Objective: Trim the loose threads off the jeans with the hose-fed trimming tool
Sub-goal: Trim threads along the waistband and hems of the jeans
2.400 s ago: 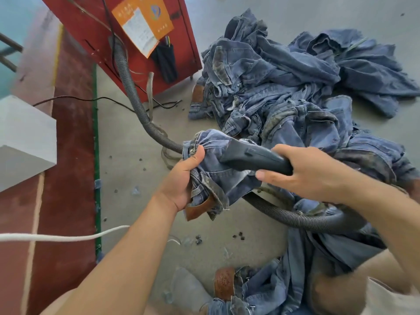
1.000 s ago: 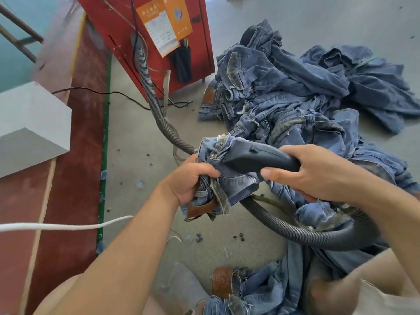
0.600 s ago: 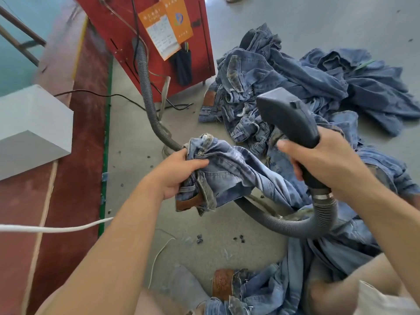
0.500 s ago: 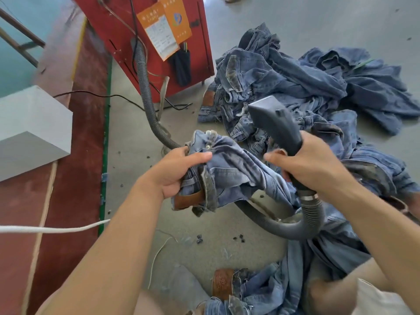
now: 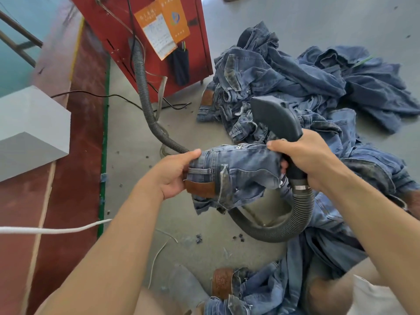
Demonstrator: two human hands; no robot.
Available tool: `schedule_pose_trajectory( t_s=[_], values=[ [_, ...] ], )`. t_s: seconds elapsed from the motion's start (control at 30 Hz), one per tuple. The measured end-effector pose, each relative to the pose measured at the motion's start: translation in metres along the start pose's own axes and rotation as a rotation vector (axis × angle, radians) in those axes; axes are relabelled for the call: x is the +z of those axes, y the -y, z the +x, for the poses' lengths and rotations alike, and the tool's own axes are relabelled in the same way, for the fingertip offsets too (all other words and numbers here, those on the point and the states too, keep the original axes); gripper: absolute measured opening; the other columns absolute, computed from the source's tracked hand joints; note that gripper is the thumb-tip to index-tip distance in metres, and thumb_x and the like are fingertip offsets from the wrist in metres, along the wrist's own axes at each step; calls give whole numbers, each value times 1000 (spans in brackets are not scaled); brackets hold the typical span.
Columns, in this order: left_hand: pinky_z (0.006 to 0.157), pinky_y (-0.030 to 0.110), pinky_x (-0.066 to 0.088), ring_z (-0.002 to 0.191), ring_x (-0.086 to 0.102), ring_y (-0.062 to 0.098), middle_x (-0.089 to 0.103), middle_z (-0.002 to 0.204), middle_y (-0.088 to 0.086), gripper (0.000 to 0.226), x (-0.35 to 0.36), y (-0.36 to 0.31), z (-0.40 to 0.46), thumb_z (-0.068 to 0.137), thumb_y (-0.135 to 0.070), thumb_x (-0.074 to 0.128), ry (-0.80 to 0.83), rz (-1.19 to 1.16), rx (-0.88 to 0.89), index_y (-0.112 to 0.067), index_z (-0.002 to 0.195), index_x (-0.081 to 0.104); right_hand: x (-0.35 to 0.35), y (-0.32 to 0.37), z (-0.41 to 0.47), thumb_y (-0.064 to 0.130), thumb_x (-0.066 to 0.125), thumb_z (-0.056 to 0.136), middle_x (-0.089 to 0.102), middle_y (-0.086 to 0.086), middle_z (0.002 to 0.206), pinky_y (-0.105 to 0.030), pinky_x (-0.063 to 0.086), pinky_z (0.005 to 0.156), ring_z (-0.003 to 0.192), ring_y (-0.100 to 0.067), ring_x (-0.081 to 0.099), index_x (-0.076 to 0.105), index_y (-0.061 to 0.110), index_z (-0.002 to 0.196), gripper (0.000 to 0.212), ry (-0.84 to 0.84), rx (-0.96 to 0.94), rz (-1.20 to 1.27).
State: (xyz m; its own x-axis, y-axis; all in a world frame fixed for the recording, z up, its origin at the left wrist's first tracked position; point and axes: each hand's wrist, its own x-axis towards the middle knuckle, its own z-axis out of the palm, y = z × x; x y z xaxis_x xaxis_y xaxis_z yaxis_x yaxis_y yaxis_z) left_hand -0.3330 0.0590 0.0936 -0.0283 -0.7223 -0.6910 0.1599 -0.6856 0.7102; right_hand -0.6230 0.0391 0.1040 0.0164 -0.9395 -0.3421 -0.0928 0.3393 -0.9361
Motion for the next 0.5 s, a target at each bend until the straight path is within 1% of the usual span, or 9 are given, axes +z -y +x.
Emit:
schedule_pose_trajectory(
  t_s=[0.07, 0.1, 0.17, 0.2, 0.27, 0.3, 0.37, 0.43, 0.5],
  values=[
    [91, 42, 61, 116, 69, 30, 69, 131, 18, 46, 4, 3, -1, 100, -40, 59, 129, -27, -6, -7, 132, 67, -2, 1, 0, 13, 80, 82, 55, -12, 51, -31, 47, 44, 39, -20, 50, 61, 9, 71, 22, -4, 8, 14],
    [91, 42, 61, 120, 67, 30, 68, 133, 16, 53, 5, 7, -1, 97, -45, 59, 207, 3, 10, -11, 137, 63, -3, 2, 0, 13, 79, 81, 55, -14, 52, -32, 47, 45, 39, -21, 49, 62, 9, 69, 22, -9, 8, 23],
    [90, 40, 60, 121, 66, 30, 68, 134, 11, 61, 7, 16, 1, 86, -44, 67, 264, 172, 39, -18, 141, 58, -3, 3, 0, 13, 79, 81, 55, -14, 51, -33, 46, 46, 39, -22, 48, 63, 10, 63, 24, -23, 14, 41],
    [91, 39, 59, 117, 68, 28, 71, 130, 10, 60, 10, 20, 1, 81, -39, 74, 257, 247, 37, -18, 136, 61, -4, 3, 0, 13, 79, 82, 54, -14, 51, -33, 47, 46, 39, -22, 48, 63, 12, 60, 26, -32, 18, 49],
    [94, 39, 58, 106, 72, 26, 76, 117, 10, 49, 16, 27, 1, 75, -26, 84, 254, 345, 26, -14, 121, 72, -5, 4, 1, 13, 80, 82, 54, -12, 50, -33, 48, 47, 40, -22, 48, 64, 12, 60, 27, -47, 31, 55],
    [92, 39, 59, 103, 73, 26, 77, 113, 10, 45, 19, 29, 1, 74, -20, 88, 266, 385, 28, -14, 117, 74, -5, 5, 2, 13, 80, 82, 54, -11, 50, -32, 48, 47, 41, -22, 48, 65, 13, 60, 27, -51, 37, 52],
    [90, 40, 61, 104, 75, 27, 78, 112, 9, 46, 25, 28, -1, 72, -15, 93, 294, 449, 56, -16, 115, 75, -5, 6, 3, 13, 80, 82, 55, -10, 50, -32, 49, 47, 41, -21, 49, 67, 15, 56, 29, -52, 37, 38],
    [89, 40, 61, 104, 75, 24, 78, 111, 7, 42, 29, 26, 0, 75, -17, 91, 277, 509, 137, -20, 114, 76, -6, 5, 4, 12, 80, 82, 55, -9, 51, -33, 50, 48, 41, -20, 49, 66, 15, 57, 29, -65, 35, 36],
    [85, 43, 62, 91, 75, 27, 78, 102, 13, 24, 30, 26, -1, 86, -14, 81, 193, 509, 200, -13, 109, 76, -7, 6, 7, 13, 81, 82, 54, -9, 51, -33, 50, 48, 41, -20, 49, 65, 11, 65, 23, -91, 47, 48]
  ],
)
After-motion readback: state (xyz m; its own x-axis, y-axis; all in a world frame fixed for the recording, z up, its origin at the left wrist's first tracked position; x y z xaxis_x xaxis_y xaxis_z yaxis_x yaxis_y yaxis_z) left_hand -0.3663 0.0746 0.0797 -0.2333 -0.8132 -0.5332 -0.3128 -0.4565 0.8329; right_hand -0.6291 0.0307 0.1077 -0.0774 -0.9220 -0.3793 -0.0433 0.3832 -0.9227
